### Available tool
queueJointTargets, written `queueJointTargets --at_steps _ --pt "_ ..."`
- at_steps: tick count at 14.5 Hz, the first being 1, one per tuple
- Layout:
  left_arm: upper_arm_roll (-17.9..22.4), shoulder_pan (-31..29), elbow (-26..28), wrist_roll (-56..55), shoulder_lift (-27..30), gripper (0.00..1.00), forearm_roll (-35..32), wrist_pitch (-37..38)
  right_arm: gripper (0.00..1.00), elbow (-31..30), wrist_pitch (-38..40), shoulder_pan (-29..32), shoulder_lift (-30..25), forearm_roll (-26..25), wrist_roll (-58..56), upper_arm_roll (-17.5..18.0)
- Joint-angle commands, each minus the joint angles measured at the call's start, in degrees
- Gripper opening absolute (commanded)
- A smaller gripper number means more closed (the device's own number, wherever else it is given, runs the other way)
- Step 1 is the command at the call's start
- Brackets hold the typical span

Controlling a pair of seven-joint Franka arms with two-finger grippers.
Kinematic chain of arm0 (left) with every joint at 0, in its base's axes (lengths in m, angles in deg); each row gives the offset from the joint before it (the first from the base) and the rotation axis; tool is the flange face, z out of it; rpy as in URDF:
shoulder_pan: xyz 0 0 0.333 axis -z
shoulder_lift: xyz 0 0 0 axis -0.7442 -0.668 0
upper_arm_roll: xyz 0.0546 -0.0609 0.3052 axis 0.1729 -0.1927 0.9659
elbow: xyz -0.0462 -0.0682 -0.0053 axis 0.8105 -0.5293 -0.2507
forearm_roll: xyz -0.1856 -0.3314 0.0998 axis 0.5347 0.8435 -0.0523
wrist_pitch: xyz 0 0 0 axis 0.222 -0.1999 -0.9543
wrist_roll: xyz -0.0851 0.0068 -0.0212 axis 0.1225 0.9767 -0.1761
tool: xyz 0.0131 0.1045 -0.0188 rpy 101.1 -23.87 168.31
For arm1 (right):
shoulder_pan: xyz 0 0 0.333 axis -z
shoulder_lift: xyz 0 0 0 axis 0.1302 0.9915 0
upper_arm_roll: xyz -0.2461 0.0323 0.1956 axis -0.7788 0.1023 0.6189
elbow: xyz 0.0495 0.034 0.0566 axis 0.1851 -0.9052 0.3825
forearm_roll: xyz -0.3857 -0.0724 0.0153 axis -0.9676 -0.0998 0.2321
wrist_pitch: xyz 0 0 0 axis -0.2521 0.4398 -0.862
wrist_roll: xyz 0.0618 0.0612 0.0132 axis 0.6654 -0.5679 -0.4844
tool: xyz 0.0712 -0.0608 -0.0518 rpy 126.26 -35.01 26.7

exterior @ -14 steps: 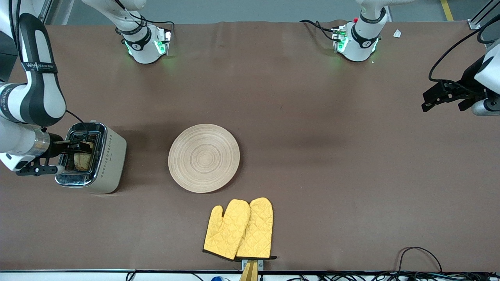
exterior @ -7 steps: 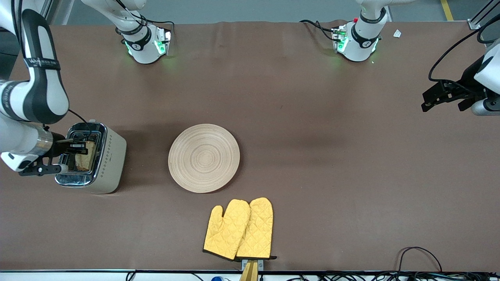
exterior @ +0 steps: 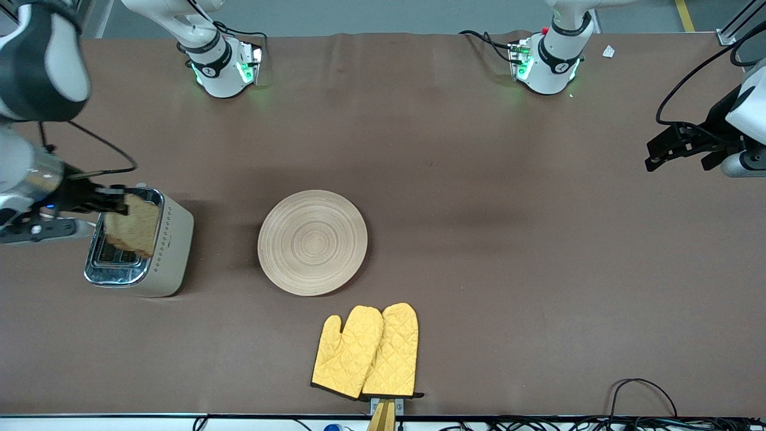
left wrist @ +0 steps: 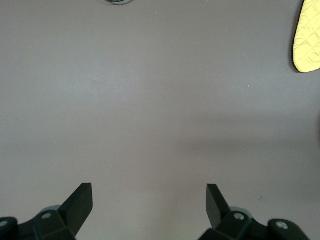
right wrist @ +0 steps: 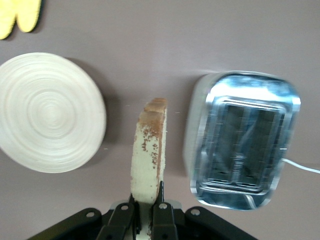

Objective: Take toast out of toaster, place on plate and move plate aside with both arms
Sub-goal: 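Carry the toast with the right gripper and lower it onto the plate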

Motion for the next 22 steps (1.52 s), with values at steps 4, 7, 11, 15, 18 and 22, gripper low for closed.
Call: queueJointTargets --at_steps 4,7,11,15,18,22 --pt "0.0 0.0 -1.0 0.2 -0.2 1.0 0.6 0.4 0.0 -19.1 -21.8 -5.9 0.2 23.9 3.3 -0.3" --pt "0.0 0.0 -1.0 0.3 -0.3 1.0 0.7 0.4 0.0 -25.3 -33.6 -12.6 0.8 39.0 3.2 -0.3" --pt "0.0 0.0 -1.0 0.4 -0.2 1.0 0.6 0.4 0.0 -25.2 -36.9 -17.3 4.2 48.3 2.6 -0.4" --pt "0.0 0.2 -1.0 0.3 -0.6 1.0 0.6 0.4 0.0 -25.3 -39.0 -16.5 7.5 48.7 -8.1 -0.6" --pt "0.0 0.2 -1.0 0.7 -0.7 1.0 0.6 0.4 0.0 -25.3 -38.4 -14.0 8.7 53.2 -16.4 -0.6" --pt "0.0 0.2 -0.9 0.7 -0.7 1.0 0.6 0.5 0.99 -25.3 -36.4 -13.0 9.0 53.4 -16.5 -0.6"
